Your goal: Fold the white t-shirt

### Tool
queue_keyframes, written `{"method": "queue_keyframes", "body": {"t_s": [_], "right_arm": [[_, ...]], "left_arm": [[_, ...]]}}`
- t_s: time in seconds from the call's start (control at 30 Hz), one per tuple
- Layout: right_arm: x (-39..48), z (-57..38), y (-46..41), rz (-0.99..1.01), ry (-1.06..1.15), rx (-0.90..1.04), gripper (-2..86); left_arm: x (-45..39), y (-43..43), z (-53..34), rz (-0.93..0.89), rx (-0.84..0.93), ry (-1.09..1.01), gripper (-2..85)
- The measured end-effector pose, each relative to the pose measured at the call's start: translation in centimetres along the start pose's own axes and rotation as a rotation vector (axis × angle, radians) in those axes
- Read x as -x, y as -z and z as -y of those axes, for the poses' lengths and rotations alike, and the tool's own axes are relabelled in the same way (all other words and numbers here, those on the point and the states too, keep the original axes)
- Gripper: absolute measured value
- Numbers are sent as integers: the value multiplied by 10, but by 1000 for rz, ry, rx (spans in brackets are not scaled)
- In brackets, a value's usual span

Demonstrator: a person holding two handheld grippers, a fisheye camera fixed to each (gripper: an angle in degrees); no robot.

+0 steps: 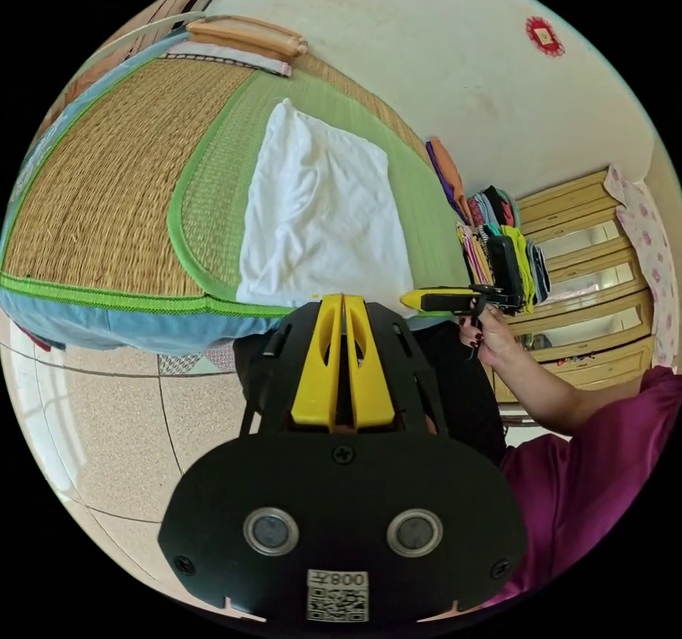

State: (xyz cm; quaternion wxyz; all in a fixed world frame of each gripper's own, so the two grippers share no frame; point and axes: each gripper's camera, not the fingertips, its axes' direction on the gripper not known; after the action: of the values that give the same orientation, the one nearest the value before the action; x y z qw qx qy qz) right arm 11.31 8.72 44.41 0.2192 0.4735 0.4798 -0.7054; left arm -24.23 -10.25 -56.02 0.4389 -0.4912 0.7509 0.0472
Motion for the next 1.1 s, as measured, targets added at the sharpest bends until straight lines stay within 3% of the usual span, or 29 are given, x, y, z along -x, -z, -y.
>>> {"method": "queue_keyframes", "body": {"t_s": [0.2,0.33,0.5,0.87,1.1], "right_arm": [[-43,-50,29,152,-141,-132,42],[-69,-74,41,223,-218,-191,81],[-88,-79,40,287,-262,-205,97],[-108,-74,22,421,-307,-221,99],[-111,-70,13,459,-318,-232,96]], "left_arm": [[-40,-49,9,-148,113,-60,27],[-45,-94,12,-268,207,8,51],[-41,-119,10,-337,196,97,53],[-37,-141,6,-422,163,149,5],[-34,-139,-4,-363,145,165,10]]}}
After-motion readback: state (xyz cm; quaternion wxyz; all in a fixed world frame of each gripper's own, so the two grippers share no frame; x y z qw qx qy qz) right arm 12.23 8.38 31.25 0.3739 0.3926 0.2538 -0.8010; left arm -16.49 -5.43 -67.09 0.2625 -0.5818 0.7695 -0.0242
